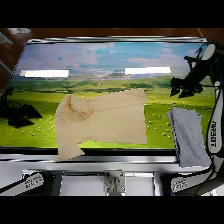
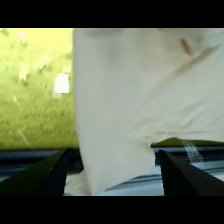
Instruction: Fold the shirts.
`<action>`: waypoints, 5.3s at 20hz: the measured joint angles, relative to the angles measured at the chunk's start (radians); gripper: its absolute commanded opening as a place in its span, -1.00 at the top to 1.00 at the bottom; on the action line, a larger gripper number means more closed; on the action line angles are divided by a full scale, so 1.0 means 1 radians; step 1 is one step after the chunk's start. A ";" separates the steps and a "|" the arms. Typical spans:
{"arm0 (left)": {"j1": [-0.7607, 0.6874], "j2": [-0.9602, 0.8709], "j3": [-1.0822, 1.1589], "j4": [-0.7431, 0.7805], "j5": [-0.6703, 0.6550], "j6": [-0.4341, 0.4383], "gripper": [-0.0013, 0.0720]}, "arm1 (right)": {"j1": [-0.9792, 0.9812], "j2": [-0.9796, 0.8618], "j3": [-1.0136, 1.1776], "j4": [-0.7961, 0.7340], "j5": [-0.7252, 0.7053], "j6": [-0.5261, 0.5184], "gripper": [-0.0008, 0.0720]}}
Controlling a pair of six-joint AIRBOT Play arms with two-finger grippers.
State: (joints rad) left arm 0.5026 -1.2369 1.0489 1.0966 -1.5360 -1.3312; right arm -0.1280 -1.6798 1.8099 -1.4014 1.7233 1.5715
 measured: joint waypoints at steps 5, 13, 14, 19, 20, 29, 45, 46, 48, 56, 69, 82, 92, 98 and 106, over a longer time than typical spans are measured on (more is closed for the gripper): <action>0.062 0.060 -0.323 -0.058 0.054 0.053 -0.88 | -0.066 0.060 -0.188 0.200 -0.027 -0.013 -0.88; -0.055 0.012 -0.486 -0.087 0.311 0.082 -0.83 | -0.021 0.074 -0.297 0.260 -0.120 -0.032 -0.88; -0.076 -0.004 -0.490 -0.095 0.333 0.087 -0.80 | -0.019 0.075 -0.299 0.260 -0.129 -0.033 -0.88; -0.162 -0.062 -0.496 -0.140 0.413 0.116 0.87 | -0.013 0.075 -0.307 0.238 -0.134 -0.035 -0.89; -0.171 -0.068 -0.495 -0.147 0.412 0.125 0.86 | -0.013 0.076 -0.317 0.211 -0.116 -0.038 -0.88; -0.186 -0.066 -0.462 -0.159 0.354 0.186 0.86 | -0.009 0.143 -0.781 0.264 -0.249 -0.076 -0.88; -0.187 -0.052 -0.374 -0.163 0.296 0.198 0.87 | 0.219 0.152 -0.962 0.417 -0.523 -0.069 0.81; -0.187 -0.045 -0.357 -0.163 0.288 0.198 0.87 | 0.235 0.154 -0.957 0.441 -0.520 -0.083 0.82; -0.187 -0.011 -0.310 -0.163 0.275 0.193 0.87 | 0.258 0.169 -0.932 0.466 -0.499 -0.119 0.82; -0.187 0.320 0.231 -0.162 0.254 0.039 0.87 | 0.277 0.462 -0.401 0.427 -0.465 -0.200 0.82; -0.188 0.515 1.053 -0.126 0.238 -0.132 0.87 | 0.279 0.819 0.252 0.272 -0.491 -0.002 0.82; -0.188 0.379 0.397 -0.062 0.195 -0.023 0.87 | 0.280 0.402 -0.045 0.065 -0.224 0.105 0.82; -0.257 -0.129 0.190 -0.244 0.459 0.053 0.58 | 0.279 -0.039 -0.091 -0.023 -0.649 0.120 0.82; -0.315 -0.288 0.187 -0.300 0.470 0.039 -0.57 | 0.278 -0.114 -0.088 -0.004 -0.718 0.156 -0.89; -0.133 -0.262 0.315 -0.079 0.084 -0.085 -0.41 | 0.212 0.002 -0.011 -0.208 -0.516 0.040 -0.37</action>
State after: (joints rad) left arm 0.3698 -1.4986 1.3643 1.0180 -1.4521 -1.4166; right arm 0.0845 -1.6783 1.7988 -1.6089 1.2072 1.6115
